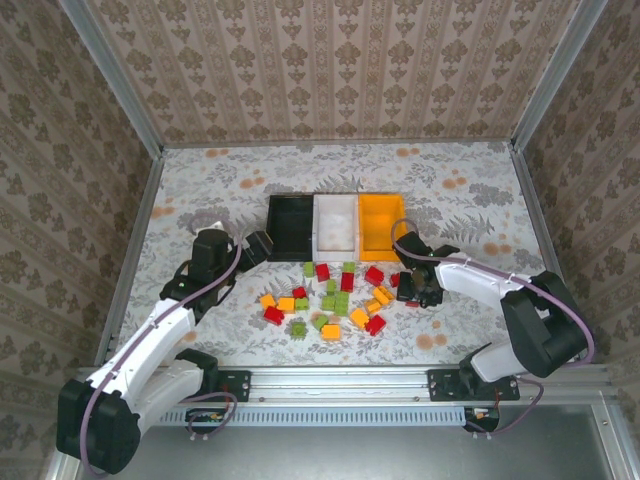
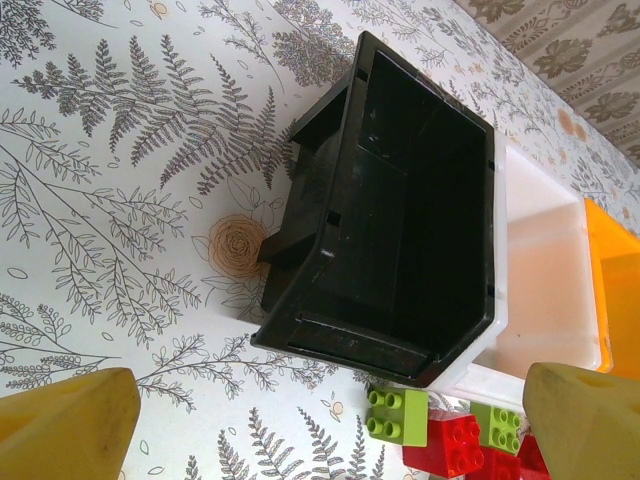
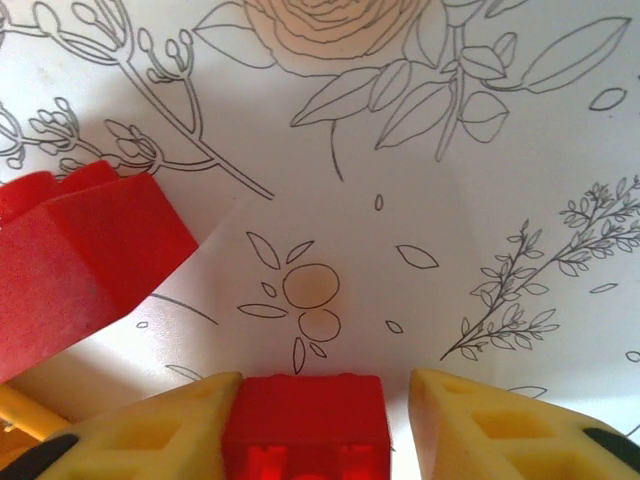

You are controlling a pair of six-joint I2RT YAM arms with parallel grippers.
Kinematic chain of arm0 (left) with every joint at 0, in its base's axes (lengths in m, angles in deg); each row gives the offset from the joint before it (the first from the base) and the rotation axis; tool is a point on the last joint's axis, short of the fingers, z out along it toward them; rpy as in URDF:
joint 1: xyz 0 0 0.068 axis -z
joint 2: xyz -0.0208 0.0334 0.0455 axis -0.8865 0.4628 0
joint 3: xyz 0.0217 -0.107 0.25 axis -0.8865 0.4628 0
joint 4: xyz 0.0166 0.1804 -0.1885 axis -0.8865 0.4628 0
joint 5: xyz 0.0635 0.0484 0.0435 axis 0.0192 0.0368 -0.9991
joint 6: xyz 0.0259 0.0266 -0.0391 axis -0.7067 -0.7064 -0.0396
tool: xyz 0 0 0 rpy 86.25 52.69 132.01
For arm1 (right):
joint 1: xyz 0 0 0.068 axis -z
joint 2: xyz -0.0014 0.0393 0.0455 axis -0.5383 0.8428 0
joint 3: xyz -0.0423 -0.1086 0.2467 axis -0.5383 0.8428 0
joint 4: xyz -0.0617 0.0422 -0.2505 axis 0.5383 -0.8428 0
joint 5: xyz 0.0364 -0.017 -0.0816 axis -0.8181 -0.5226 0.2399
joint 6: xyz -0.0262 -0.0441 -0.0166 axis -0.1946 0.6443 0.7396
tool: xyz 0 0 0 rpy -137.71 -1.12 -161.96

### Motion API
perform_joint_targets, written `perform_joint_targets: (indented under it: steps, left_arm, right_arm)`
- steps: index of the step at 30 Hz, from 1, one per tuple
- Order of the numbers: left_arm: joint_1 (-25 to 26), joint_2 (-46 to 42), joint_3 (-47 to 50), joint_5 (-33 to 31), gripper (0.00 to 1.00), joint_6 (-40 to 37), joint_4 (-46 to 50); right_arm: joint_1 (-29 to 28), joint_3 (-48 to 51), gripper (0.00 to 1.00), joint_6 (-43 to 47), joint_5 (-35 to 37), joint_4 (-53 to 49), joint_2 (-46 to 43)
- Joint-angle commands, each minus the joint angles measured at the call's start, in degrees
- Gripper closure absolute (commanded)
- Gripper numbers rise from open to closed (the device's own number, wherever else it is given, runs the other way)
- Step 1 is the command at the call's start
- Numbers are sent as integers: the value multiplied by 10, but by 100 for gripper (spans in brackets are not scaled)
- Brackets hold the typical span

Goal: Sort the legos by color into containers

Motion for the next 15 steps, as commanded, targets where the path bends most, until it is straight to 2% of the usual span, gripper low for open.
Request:
perform_joint_targets:
  steps: [1, 4, 10, 15]
  left_arm:
    - [4, 5, -5, 7, 0, -16, 6]
    - [4, 12, -13, 11, 0, -19, 9]
    - [11, 34, -35, 19, 0, -18, 25]
    - [28, 37, -45, -12, 0, -19, 50]
  right_arm:
    - [-3, -14, 58, 4, 13, -12, 4]
    - [-4, -19, 65, 6, 9, -19, -17]
    - [-3, -92, 67, 32, 5, -61, -78]
    - [-2, -197, 65, 51, 19, -56, -34]
